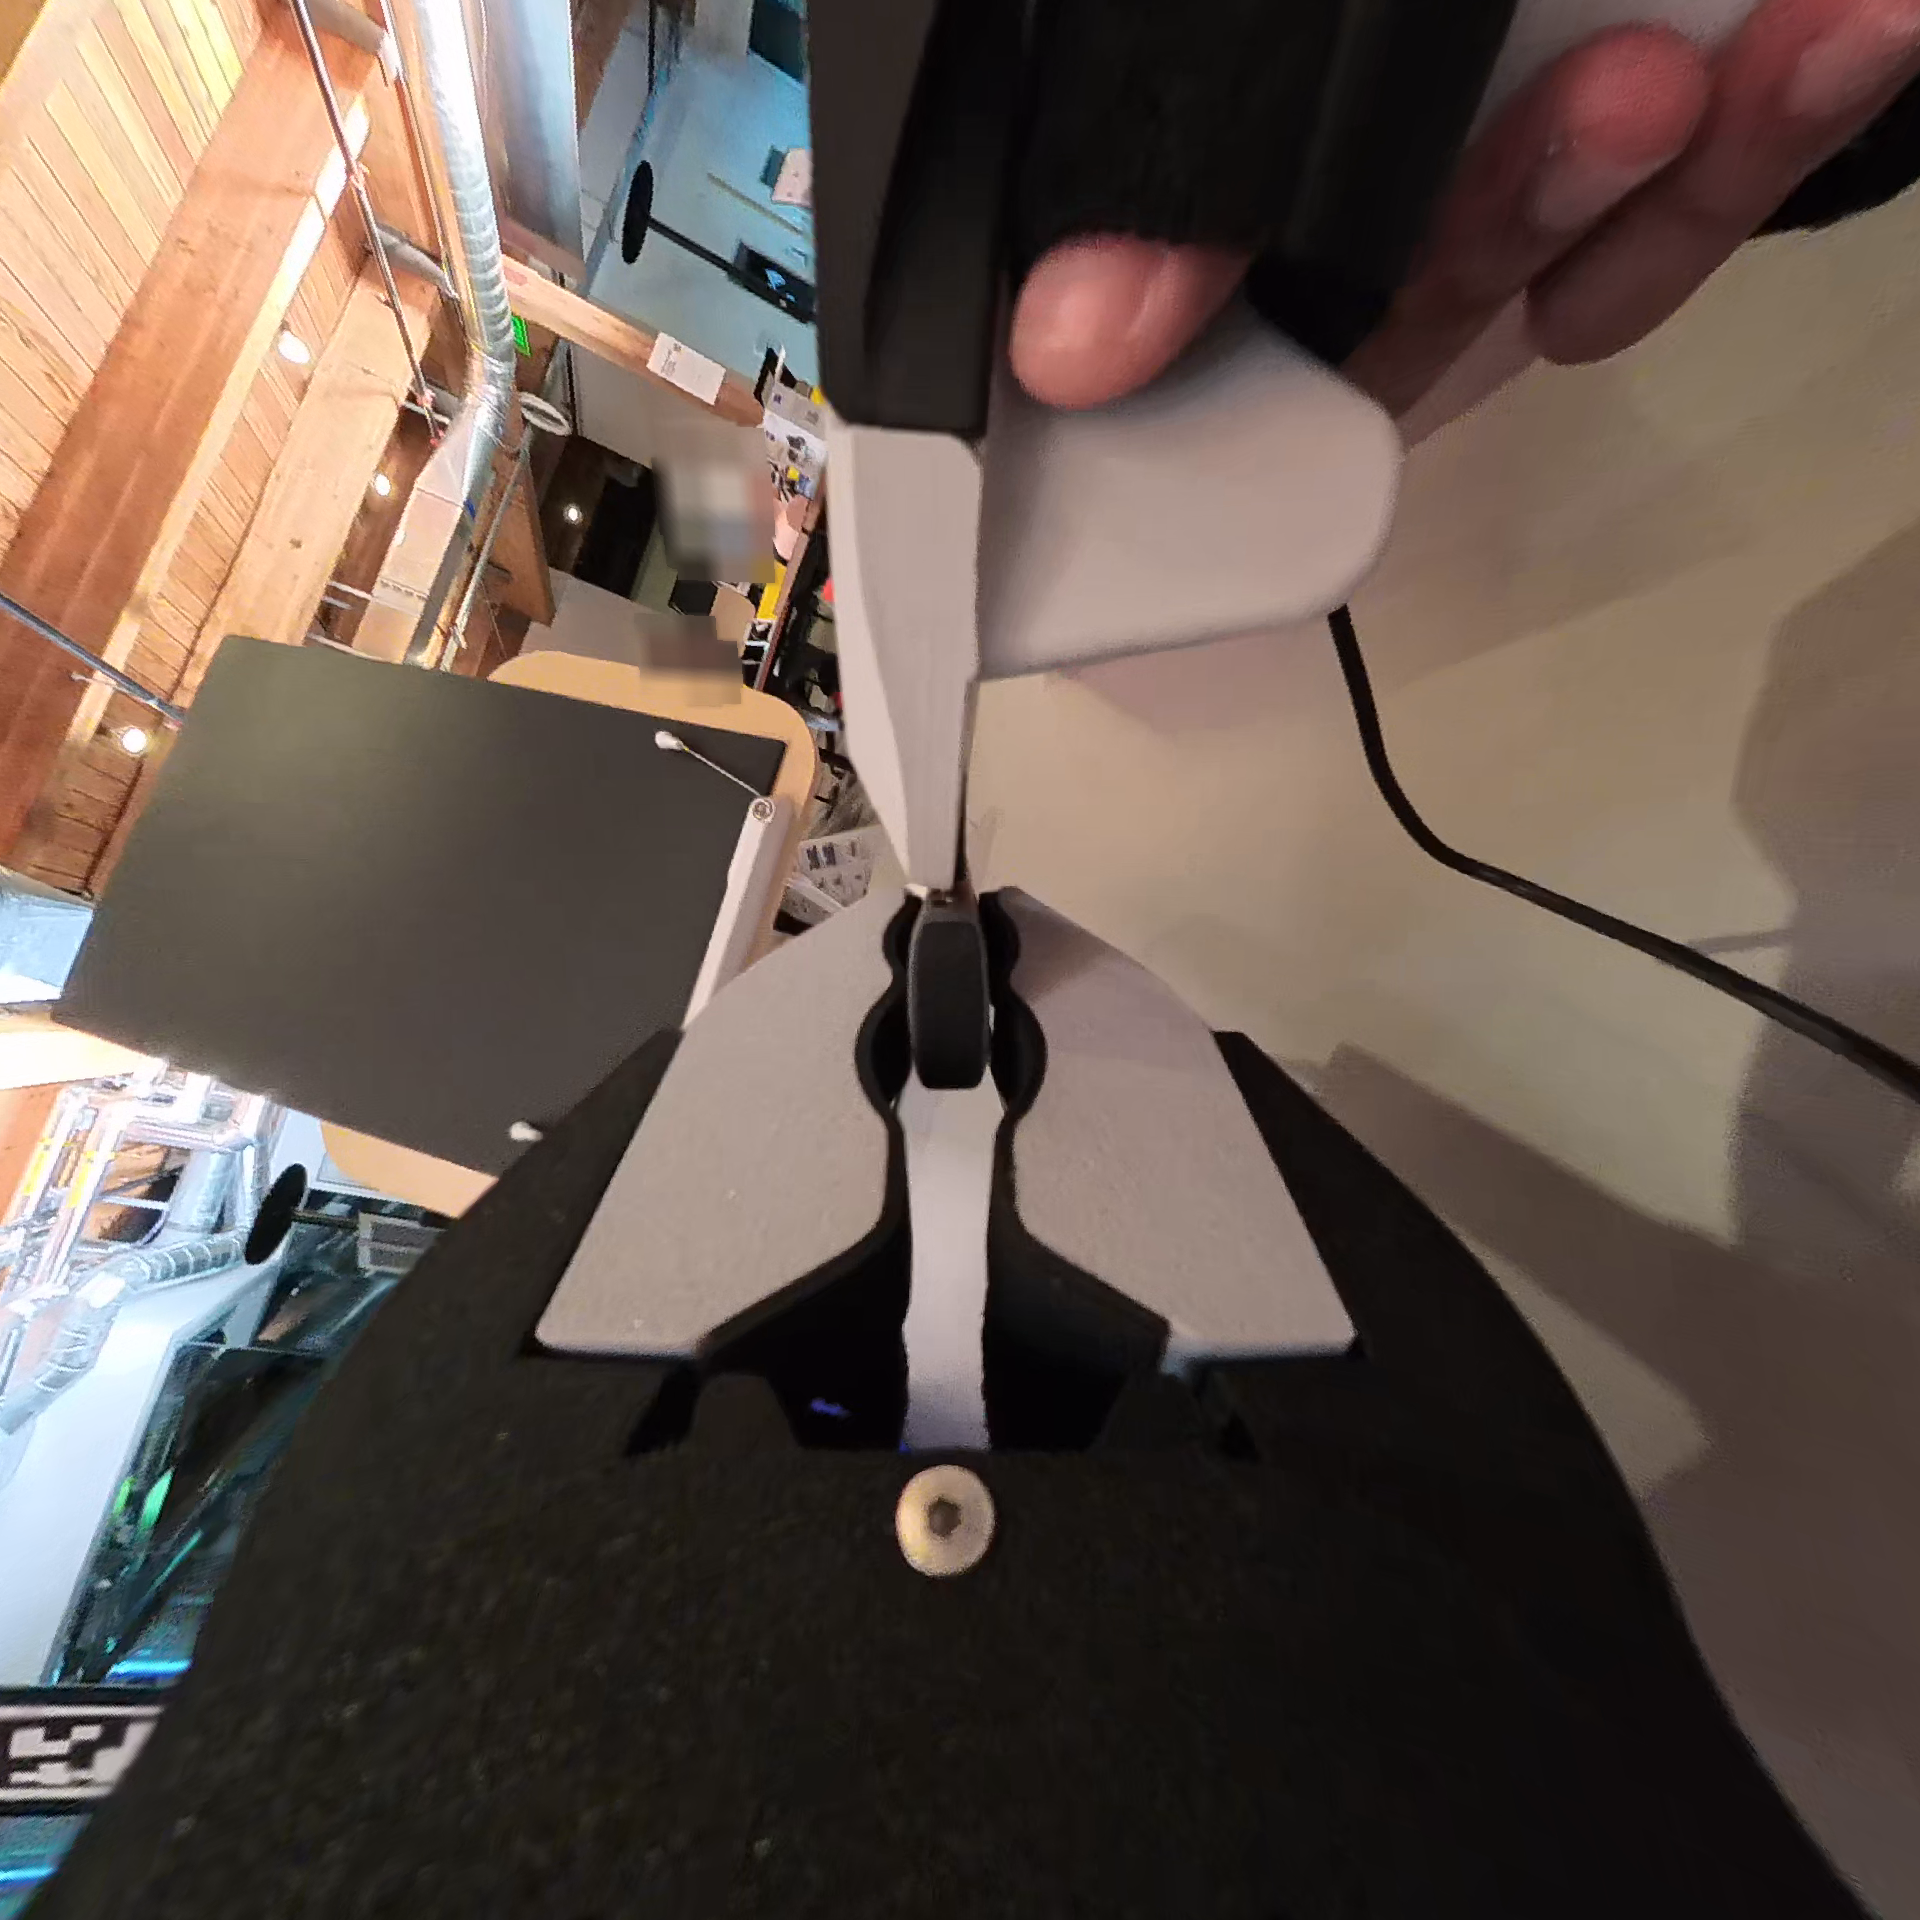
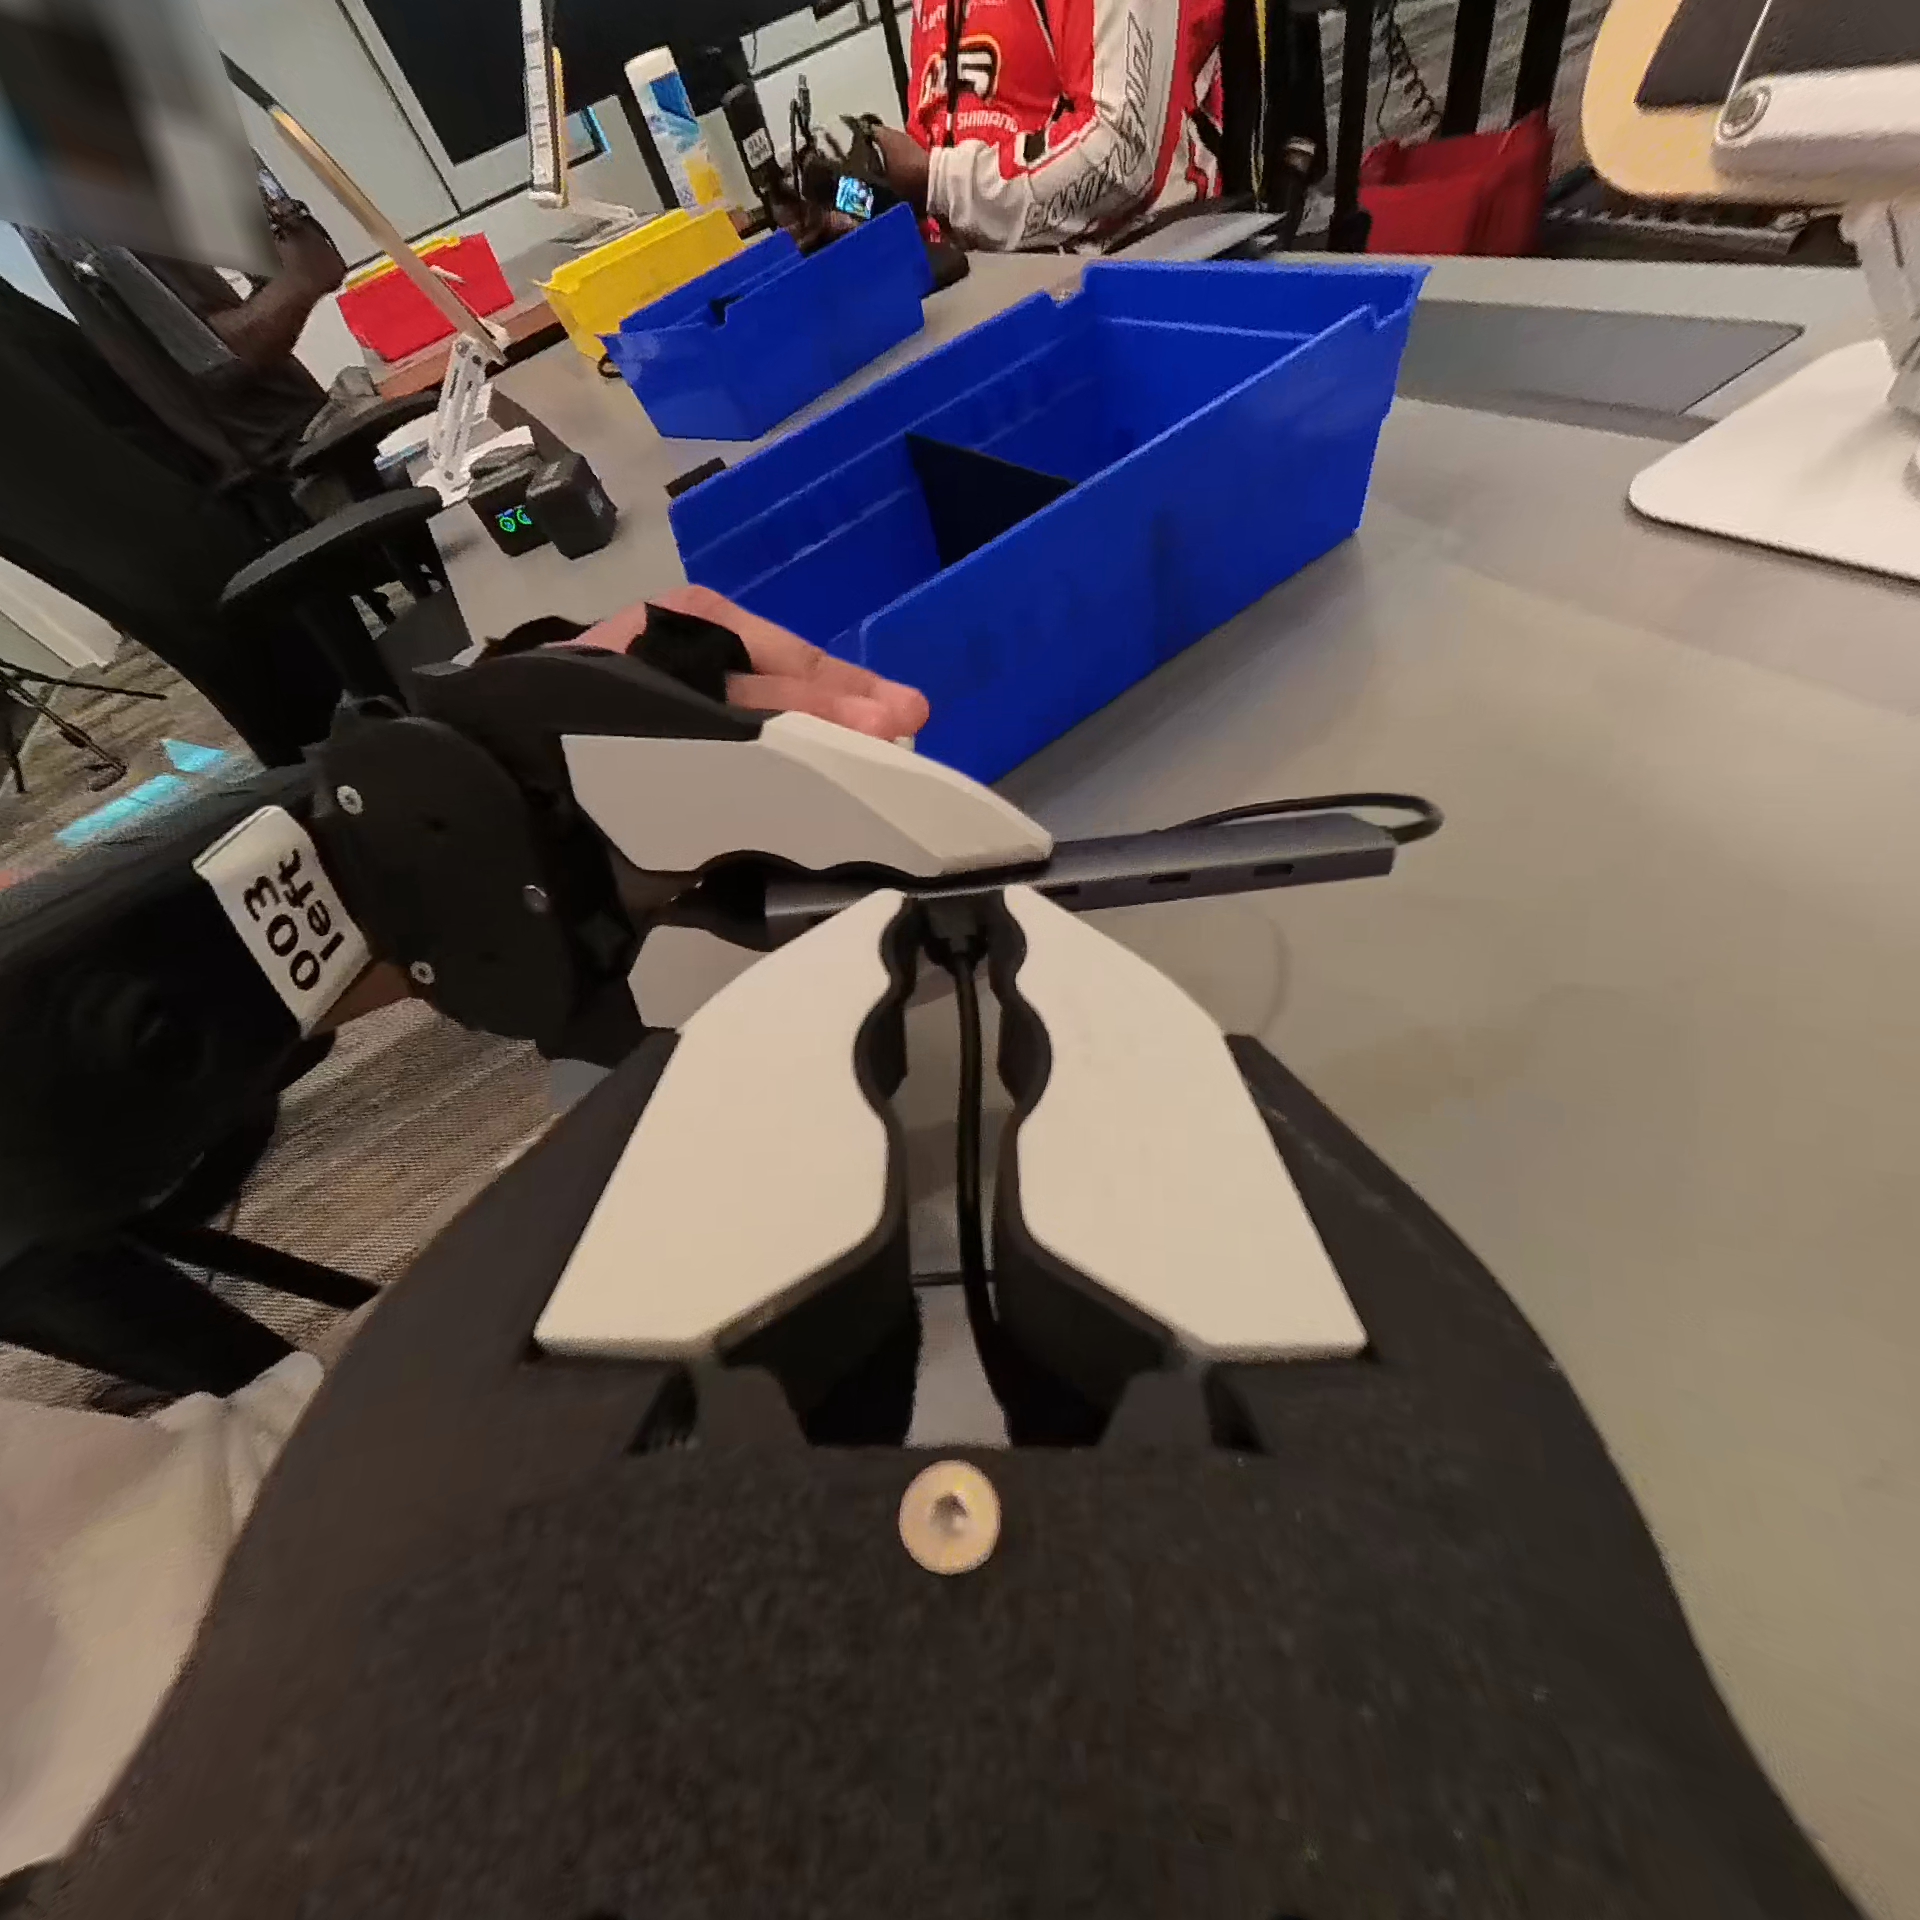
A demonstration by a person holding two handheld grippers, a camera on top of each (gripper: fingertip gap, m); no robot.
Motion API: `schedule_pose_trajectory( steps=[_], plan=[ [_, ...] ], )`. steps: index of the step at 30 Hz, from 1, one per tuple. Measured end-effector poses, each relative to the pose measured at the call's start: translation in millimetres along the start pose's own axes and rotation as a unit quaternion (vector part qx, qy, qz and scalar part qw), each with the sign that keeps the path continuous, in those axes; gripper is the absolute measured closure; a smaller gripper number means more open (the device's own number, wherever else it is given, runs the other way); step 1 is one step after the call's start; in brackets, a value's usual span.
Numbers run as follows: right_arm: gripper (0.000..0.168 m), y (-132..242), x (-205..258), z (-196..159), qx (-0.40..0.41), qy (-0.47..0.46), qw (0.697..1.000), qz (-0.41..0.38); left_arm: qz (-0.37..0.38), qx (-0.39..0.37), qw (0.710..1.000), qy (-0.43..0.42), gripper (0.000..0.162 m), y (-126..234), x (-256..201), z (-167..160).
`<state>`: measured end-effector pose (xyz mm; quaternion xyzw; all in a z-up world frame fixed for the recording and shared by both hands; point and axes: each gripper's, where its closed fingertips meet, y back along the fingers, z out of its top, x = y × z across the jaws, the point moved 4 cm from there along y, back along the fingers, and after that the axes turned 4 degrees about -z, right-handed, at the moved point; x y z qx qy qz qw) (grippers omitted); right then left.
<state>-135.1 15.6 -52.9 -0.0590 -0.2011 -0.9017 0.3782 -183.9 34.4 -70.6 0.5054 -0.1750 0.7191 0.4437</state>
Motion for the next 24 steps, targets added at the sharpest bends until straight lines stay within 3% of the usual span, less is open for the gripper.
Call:
schedule_pose_trajectory(
  steps=[12,24],
  plan=[
    [0.157,0.3,-5.1,-7.0,0.011,-0.005,1.000,0.013,-0.013,0.004,1.000,0.005,0.152,-4.4,-5.1,-1.3],
    [0.158,8.6,-6.6,-9.5,0.033,0.022,0.997,0.059,-0.057,-0.064,0.994,0.071,0.151,-2.9,-7.2,2.8]
  ],
)
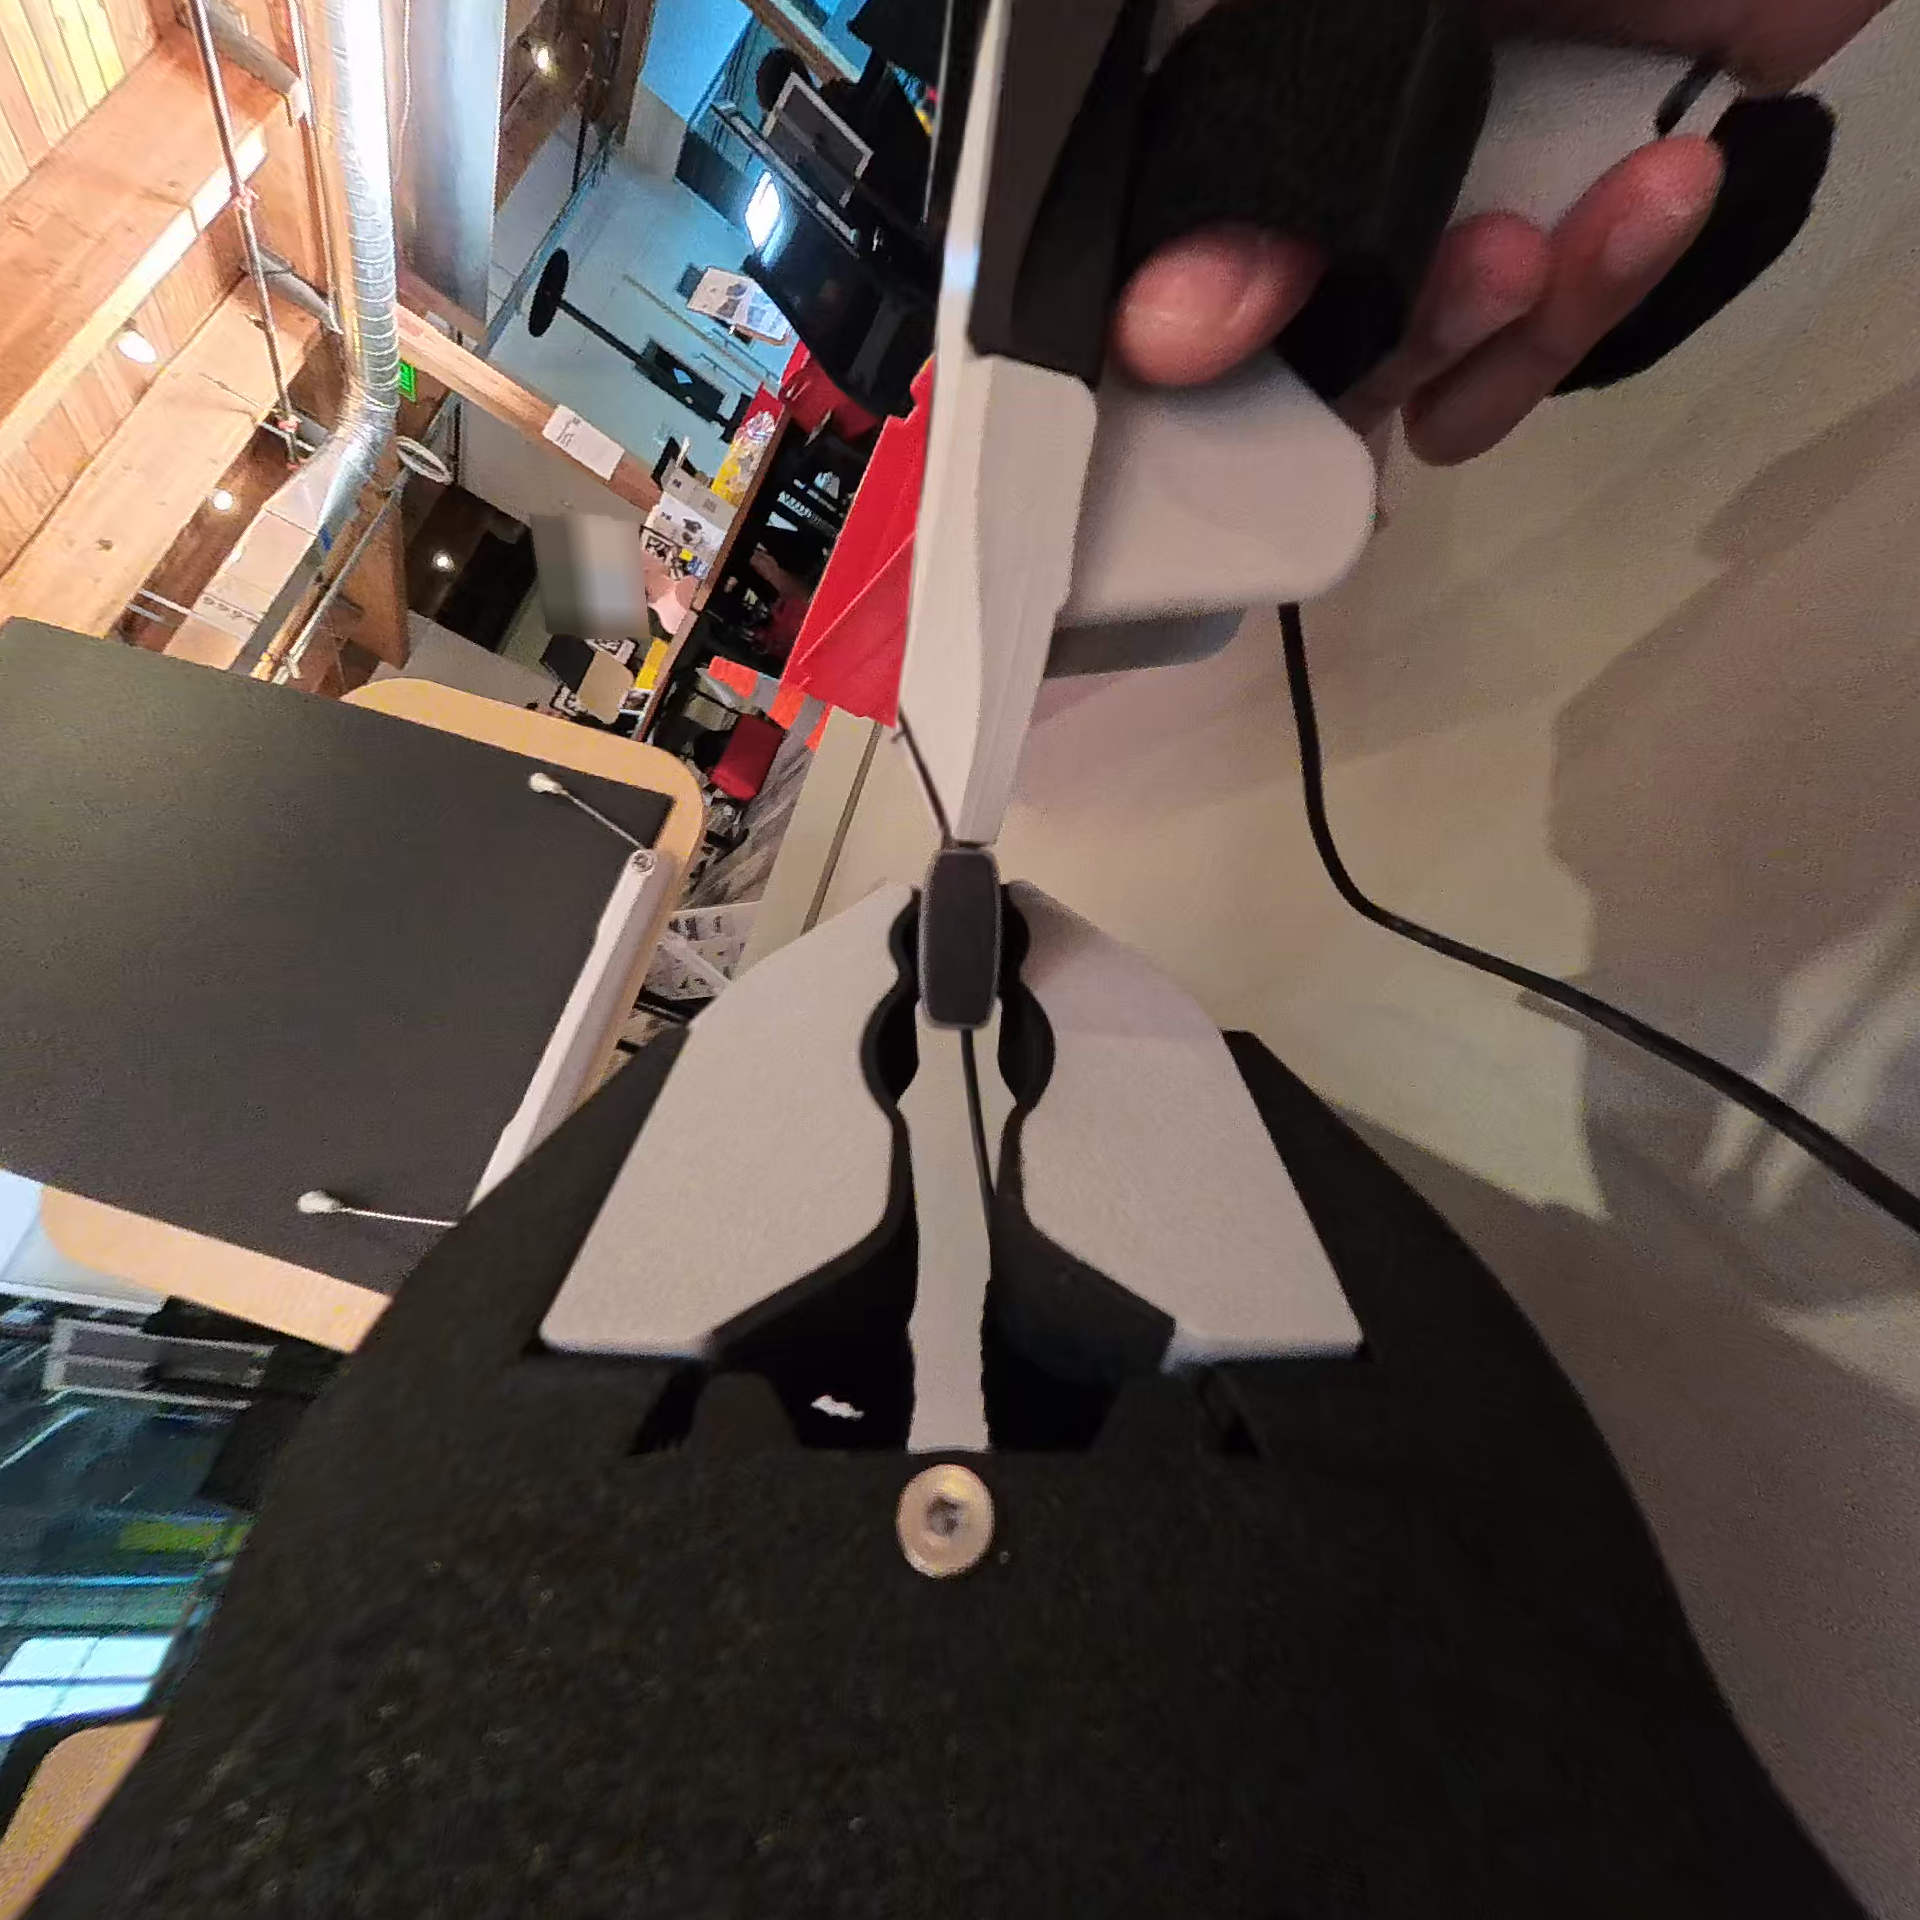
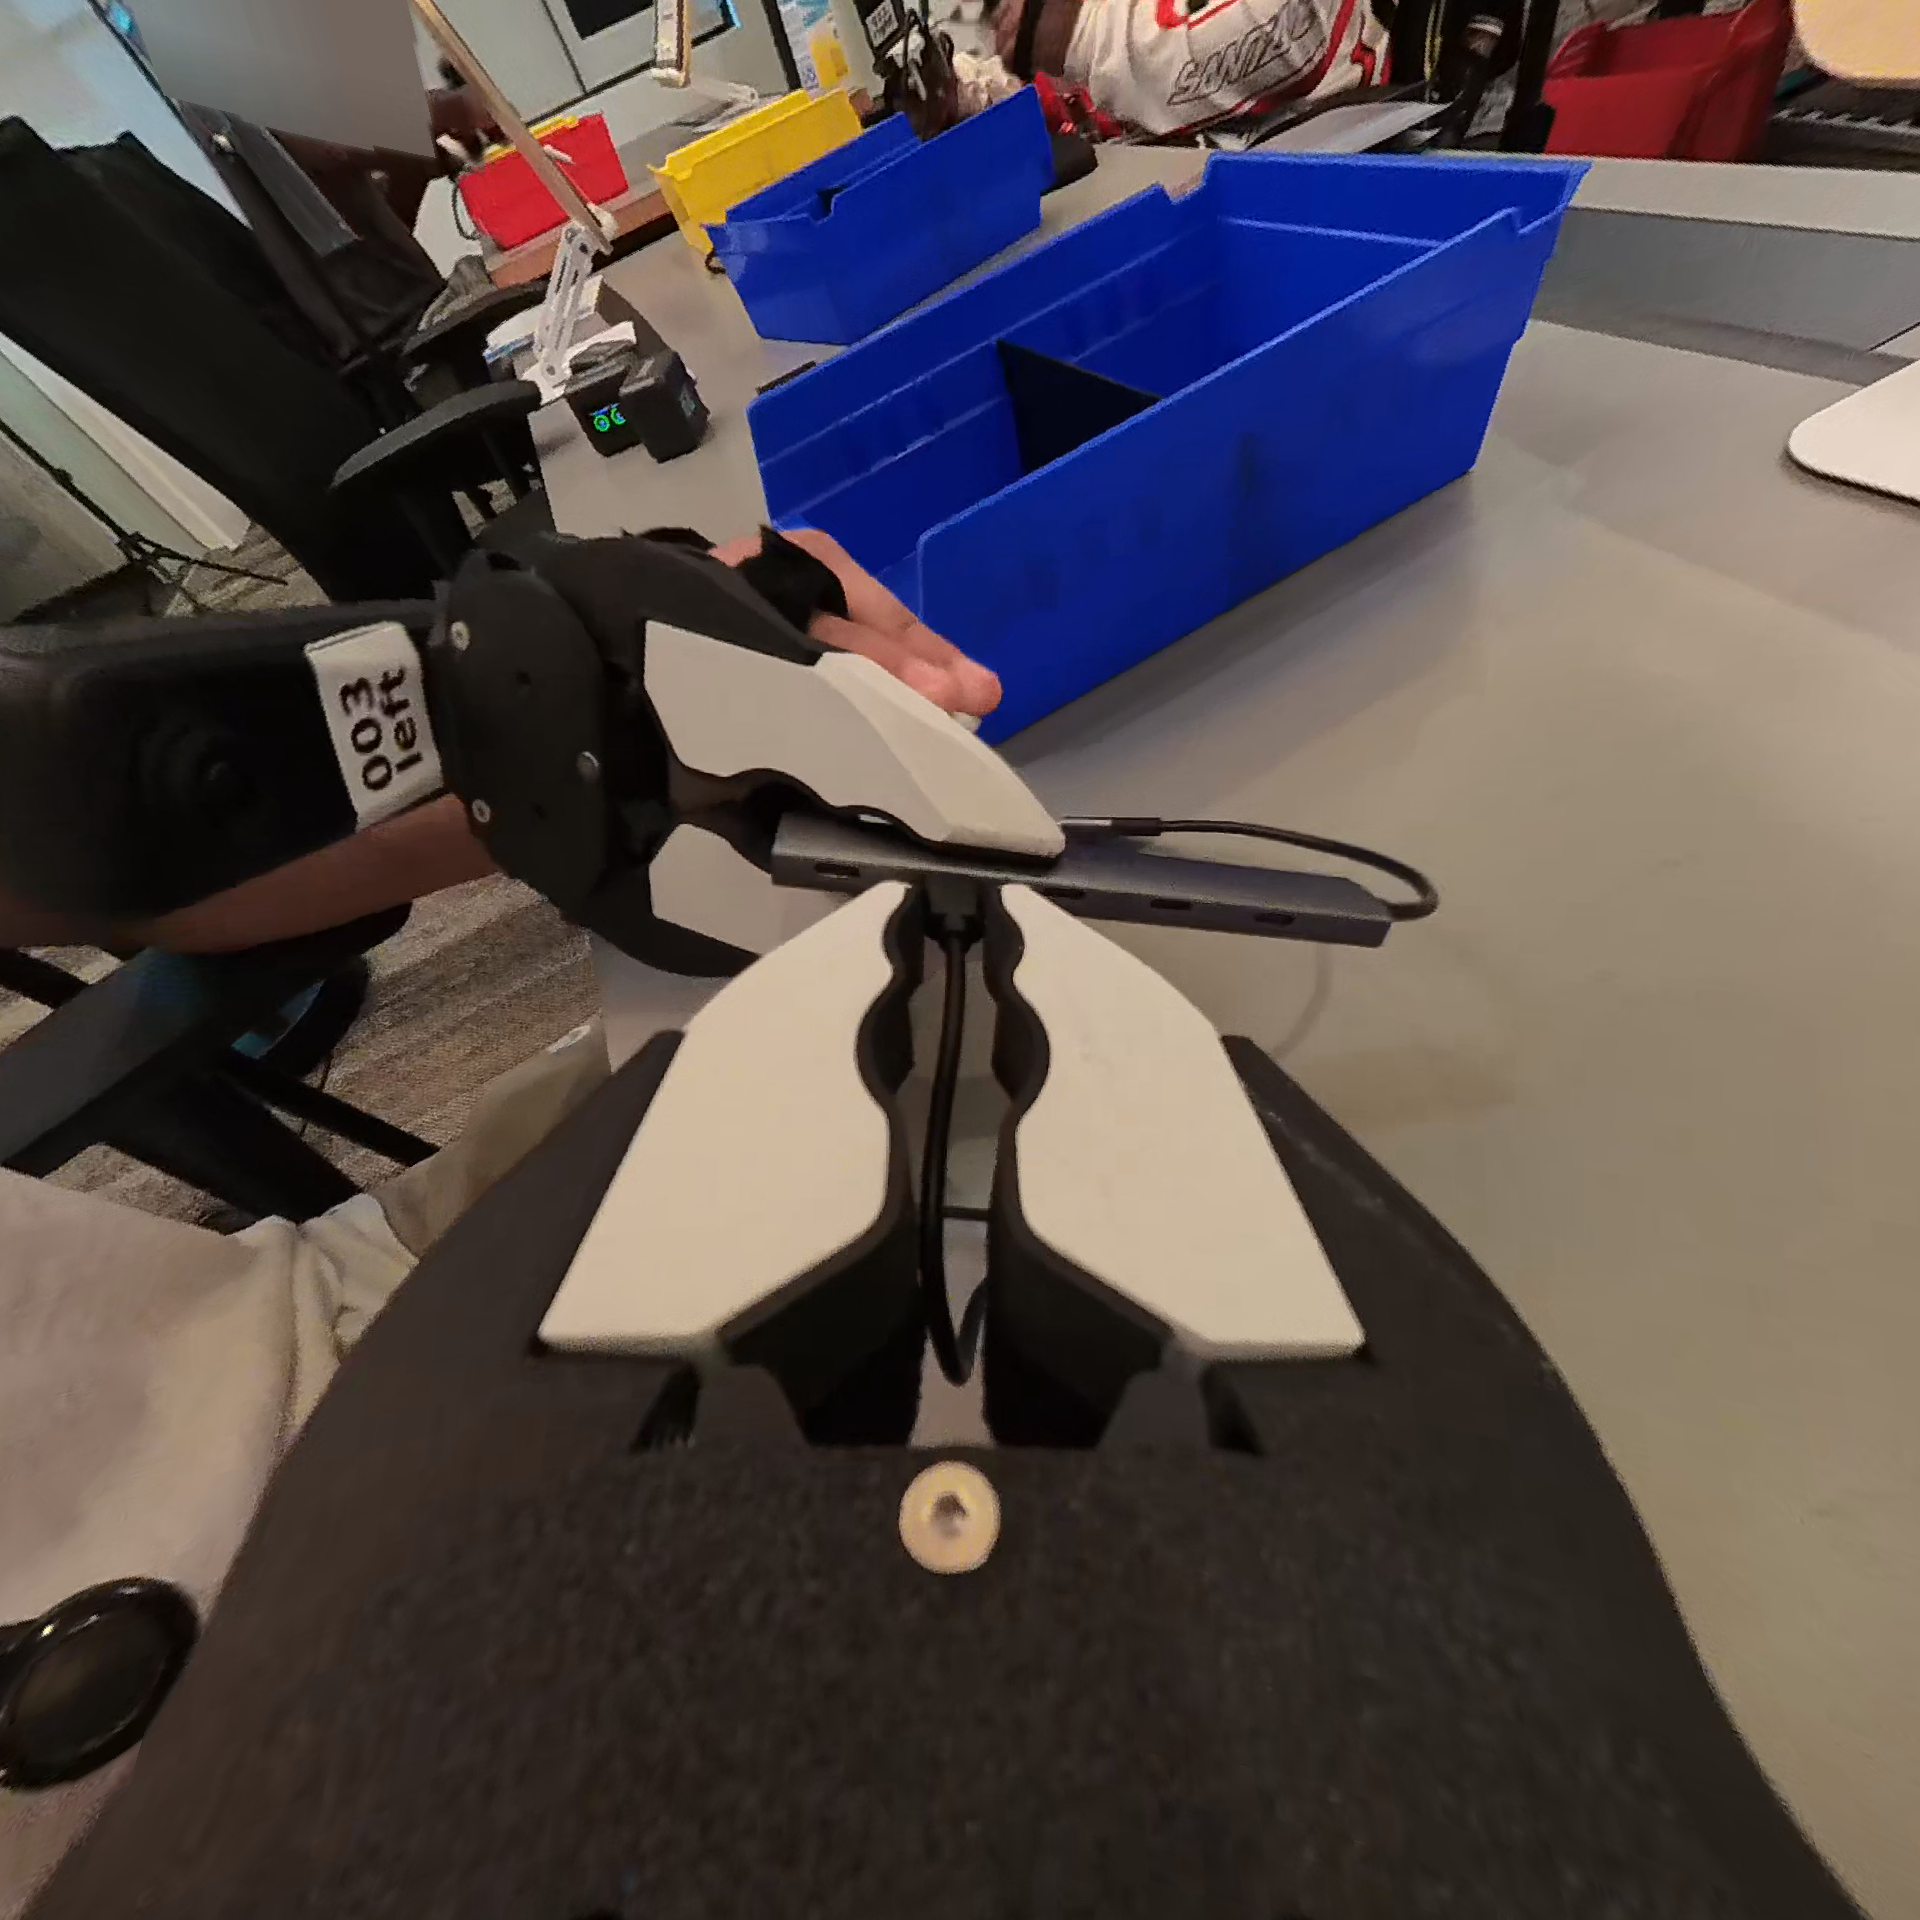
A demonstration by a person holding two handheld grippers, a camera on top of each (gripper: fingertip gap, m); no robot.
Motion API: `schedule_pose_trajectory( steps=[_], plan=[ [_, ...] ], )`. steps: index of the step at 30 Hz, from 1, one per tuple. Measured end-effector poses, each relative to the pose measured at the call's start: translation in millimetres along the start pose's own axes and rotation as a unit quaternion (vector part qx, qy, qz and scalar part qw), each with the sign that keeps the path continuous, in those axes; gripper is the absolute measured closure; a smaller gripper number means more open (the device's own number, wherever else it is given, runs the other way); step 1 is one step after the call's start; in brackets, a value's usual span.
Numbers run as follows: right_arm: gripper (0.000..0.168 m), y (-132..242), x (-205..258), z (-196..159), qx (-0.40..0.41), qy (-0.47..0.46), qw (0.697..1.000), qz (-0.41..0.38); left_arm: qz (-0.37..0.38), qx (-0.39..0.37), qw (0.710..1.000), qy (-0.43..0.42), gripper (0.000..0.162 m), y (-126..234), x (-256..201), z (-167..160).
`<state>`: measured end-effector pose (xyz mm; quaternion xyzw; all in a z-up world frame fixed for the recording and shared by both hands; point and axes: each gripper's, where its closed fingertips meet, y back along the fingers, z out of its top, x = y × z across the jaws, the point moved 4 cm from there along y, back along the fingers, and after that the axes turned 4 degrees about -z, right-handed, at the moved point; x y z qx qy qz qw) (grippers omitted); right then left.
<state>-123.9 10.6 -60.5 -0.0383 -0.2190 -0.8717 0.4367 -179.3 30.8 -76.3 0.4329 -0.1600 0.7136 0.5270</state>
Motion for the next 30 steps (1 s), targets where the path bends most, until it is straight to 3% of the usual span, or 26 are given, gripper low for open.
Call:
schedule_pose_trajectory(
  steps=[9,14,19,27,30],
  plan=[
    [0.158,9,5,4,-0.036,-0.035,0.995,0.088,-0.019,-0.024,0.999,0.040,0.152,8,0,16],
    [0.158,5,8,2,-0.026,0.012,0.998,0.061,-0.020,-0.024,0.999,0.040,0.152,10,1,15],
    [0.158,4,9,1,-0.010,-0.017,0.998,0.062,0.000,-0.014,1.000,0.008,0.151,11,1,13],
    [0.159,12,9,-1,0.005,-0.020,0.992,0.128,-0.050,-0.049,0.996,0.051,0.151,16,-1,21],
    [0.159,14,9,-5,0.010,0.008,0.989,0.147,-0.097,-0.058,0.988,0.105,0.152,16,-7,23]
  ],
)
